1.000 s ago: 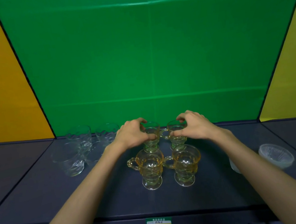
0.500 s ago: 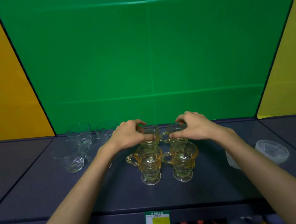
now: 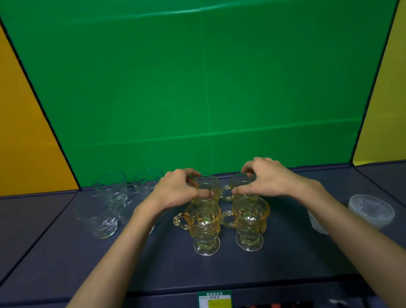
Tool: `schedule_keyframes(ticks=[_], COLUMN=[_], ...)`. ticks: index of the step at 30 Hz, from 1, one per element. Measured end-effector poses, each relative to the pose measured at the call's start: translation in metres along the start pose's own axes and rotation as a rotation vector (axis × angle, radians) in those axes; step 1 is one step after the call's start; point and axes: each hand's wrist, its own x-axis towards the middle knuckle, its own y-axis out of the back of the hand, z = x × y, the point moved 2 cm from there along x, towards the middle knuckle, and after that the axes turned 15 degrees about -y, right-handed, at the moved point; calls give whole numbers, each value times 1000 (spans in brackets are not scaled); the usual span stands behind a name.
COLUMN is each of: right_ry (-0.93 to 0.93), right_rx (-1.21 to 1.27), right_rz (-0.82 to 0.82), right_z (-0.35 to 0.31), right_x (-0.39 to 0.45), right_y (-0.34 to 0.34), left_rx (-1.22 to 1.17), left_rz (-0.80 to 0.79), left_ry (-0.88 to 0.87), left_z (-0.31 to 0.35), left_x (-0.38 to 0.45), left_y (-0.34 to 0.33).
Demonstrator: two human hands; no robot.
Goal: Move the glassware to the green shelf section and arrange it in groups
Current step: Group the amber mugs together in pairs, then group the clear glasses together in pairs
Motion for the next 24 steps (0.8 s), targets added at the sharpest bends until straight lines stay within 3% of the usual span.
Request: schedule_keyframes(ticks=[17,21,24], right_ry=[1,16,55], right_rx=[-11,-42,-41], right_rz=[-20,22,81], right_z=[-2,-4,-10], right_x=[-5,-6,-7], right_y=[2,6,12], left_rx=[27,120,337], left_rz=[-13,56,93], left_ry=[41,29,10], left_z=[5,9,16], left_x=[-6,-7,-11], left_y=[3,10,18])
